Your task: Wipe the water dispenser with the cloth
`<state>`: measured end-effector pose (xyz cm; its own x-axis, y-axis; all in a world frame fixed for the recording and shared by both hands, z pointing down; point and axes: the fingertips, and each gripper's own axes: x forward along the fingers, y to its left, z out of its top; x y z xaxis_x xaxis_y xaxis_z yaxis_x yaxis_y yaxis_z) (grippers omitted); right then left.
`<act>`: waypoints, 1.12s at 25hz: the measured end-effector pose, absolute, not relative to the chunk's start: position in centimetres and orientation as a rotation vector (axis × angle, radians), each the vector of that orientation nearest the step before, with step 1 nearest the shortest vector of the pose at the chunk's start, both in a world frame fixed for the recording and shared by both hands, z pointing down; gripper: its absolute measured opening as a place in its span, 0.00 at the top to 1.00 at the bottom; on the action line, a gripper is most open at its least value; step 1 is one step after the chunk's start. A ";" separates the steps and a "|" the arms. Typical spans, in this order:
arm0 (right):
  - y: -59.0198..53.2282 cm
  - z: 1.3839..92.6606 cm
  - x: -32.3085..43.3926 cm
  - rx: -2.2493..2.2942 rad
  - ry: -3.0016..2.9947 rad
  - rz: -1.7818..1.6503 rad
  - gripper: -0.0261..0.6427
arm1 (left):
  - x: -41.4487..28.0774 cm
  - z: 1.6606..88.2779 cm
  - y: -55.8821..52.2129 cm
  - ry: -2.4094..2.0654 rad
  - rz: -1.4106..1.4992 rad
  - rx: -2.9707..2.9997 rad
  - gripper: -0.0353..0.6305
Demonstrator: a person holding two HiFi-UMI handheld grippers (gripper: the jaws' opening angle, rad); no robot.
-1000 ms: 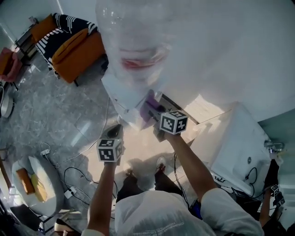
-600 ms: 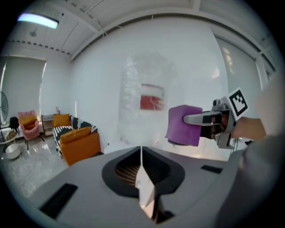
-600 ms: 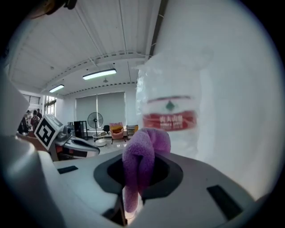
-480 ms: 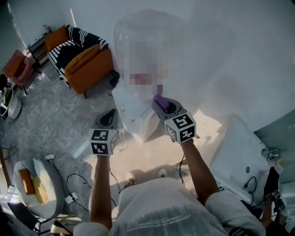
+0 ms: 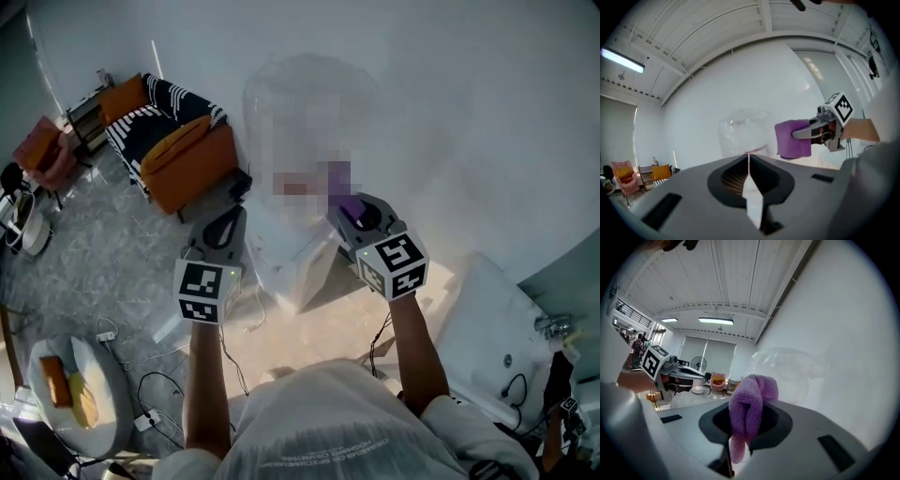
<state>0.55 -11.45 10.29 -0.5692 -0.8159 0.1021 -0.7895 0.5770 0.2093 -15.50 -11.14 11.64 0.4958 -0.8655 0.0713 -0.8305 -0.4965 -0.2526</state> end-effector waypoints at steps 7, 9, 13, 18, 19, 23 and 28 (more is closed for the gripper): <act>-10.7 8.4 -0.2 1.305 -2.634 -0.271 0.86 | -15.3 9.5 -10.3 1.423 -0.252 -2.523 0.92; -10.9 8.2 0.0 1.306 -2.637 -0.274 0.86 | -15.2 9.5 -10.5 1.423 -0.257 -2.520 0.92; -11.1 8.1 0.1 1.305 -2.642 -0.279 0.86 | -15.3 10.0 -10.9 1.428 -0.268 -2.525 0.92; -11.1 8.3 -0.1 1.296 -2.649 -0.285 0.86 | -15.5 10.5 -11.0 1.437 -0.271 -2.535 0.92; -11.0 8.4 -0.2 1.291 -2.651 -0.283 0.86 | -15.6 10.6 -10.9 1.439 -0.271 -2.537 0.92; -10.9 8.5 -0.7 1.271 -2.658 -0.274 0.86 | -16.0 10.7 -10.7 1.448 -0.271 -2.539 0.92; -10.9 8.5 -0.7 1.265 -2.667 -0.264 0.86 | -16.0 10.8 -10.5 1.452 -0.273 -2.544 0.92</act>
<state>-0.67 -10.86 8.48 -0.6229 -0.7778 0.0838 -0.7463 0.6229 0.2347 -16.03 -10.54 10.81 0.5002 -0.8637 0.0610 -0.8269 -0.4974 -0.2623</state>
